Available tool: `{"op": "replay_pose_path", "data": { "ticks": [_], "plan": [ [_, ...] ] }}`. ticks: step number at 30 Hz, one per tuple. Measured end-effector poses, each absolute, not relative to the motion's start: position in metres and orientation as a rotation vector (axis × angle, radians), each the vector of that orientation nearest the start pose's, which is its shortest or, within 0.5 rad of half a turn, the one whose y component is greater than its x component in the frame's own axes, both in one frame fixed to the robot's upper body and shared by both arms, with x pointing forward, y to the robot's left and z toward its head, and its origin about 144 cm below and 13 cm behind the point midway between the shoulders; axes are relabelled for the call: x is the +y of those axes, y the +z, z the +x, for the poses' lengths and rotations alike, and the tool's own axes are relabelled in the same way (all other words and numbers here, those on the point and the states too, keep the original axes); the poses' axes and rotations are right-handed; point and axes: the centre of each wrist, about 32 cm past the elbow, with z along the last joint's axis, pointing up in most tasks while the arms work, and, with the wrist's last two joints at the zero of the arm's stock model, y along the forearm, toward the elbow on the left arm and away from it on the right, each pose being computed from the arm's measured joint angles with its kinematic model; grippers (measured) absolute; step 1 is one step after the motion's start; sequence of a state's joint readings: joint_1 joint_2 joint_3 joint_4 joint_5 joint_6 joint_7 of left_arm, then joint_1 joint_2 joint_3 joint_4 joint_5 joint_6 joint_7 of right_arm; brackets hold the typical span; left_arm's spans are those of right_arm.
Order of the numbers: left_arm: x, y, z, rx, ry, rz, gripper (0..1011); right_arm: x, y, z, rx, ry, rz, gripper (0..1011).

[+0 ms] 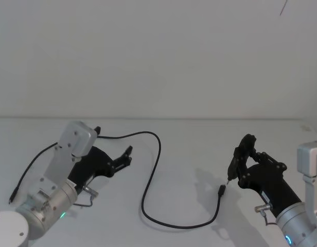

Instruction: Pick up the data cable with the one hand.

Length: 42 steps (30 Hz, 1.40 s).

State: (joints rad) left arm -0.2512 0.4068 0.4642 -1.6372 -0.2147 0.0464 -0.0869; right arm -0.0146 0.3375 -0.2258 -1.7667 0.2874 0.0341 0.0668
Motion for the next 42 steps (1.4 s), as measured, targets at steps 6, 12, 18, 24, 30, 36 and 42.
{"op": "replay_pose_path", "data": {
  "ticks": [6, 12, 18, 24, 30, 36, 42],
  "plan": [
    [0.207, 1.219, 0.494, -0.249, 0.954, 0.143, 1001, -0.237, 1.189, 0.443, -0.075, -1.229, 0.026, 279],
    [0.212, 1.228, 0.496, -0.239, 0.873, 0.186, 1001, -0.237, 1.189, 0.443, -0.075, -1.229, 0.026, 279],
    [0.217, 1.241, 0.499, -0.223, 0.77, 0.235, 1001, -0.237, 1.189, 0.443, -0.075, -1.229, 0.026, 279],
    [0.22, 1.253, 0.504, -0.205, 0.663, 0.282, 1001, -0.237, 1.189, 0.443, -0.075, -1.229, 0.026, 279],
    [0.219, 1.264, 0.51, -0.192, 0.556, 0.322, 1001, -0.237, 1.189, 0.443, -0.075, -1.23, 0.026, 279],
    [0.215, 1.271, 0.517, -0.179, 0.46, 0.358, 1001, -0.237, 1.189, 0.443, -0.075, -1.229, 0.026, 279],
    [0.208, 1.275, 0.525, -0.156, 0.364, 0.405, 1001, -0.237, 1.189, 0.443, -0.075, -1.229, 0.026, 279]
  ]
}}
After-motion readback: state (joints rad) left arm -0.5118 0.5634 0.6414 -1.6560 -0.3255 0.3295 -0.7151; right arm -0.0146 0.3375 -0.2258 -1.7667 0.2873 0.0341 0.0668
